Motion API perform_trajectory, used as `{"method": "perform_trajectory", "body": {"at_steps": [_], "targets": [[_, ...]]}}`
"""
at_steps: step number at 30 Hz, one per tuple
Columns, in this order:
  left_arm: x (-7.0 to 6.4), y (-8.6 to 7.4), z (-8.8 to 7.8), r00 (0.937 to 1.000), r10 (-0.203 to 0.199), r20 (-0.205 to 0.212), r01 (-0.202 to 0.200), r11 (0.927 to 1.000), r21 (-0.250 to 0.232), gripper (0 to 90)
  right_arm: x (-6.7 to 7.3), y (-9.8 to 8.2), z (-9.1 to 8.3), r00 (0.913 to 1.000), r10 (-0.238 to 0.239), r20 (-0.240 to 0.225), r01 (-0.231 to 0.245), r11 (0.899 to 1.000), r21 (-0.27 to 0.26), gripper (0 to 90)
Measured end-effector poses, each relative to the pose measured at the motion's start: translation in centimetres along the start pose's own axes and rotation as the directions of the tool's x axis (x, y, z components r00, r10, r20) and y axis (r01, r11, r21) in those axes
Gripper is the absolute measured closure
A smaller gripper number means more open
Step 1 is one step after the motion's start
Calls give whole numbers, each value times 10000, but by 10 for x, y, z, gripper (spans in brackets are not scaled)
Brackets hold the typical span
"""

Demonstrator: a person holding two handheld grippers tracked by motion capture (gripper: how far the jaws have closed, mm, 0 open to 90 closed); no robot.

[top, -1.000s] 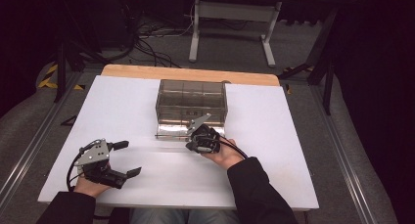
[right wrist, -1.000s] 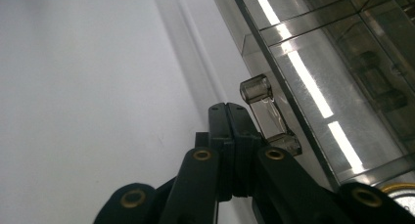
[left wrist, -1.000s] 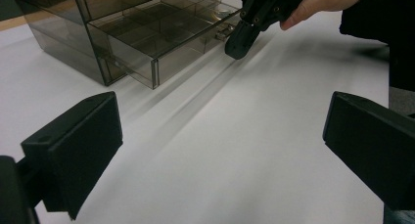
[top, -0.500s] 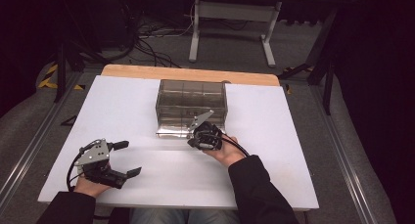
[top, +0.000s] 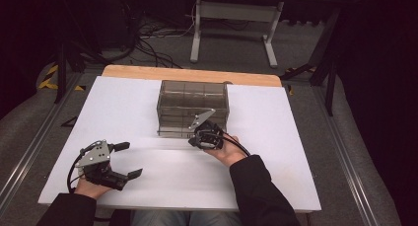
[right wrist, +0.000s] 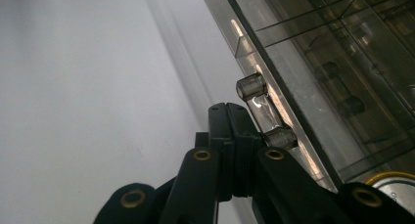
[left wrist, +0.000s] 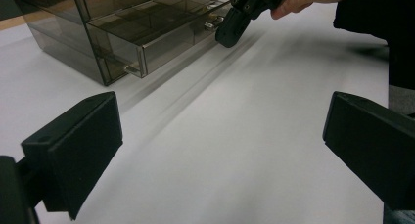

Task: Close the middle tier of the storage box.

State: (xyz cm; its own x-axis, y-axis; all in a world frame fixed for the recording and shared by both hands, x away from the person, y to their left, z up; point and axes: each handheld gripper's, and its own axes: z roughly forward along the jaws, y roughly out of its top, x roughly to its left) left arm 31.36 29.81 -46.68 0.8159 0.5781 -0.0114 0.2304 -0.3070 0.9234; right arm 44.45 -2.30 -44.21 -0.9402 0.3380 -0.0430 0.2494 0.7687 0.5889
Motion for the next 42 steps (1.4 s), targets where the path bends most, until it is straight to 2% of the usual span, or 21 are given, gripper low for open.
{"method": "perform_trajectory", "body": {"at_steps": [42], "targets": [[0,0,0,10000,2,17,-2,10000,-3,21,-20,7,2,9992,376,109,-374,9992,-172,900]]}}
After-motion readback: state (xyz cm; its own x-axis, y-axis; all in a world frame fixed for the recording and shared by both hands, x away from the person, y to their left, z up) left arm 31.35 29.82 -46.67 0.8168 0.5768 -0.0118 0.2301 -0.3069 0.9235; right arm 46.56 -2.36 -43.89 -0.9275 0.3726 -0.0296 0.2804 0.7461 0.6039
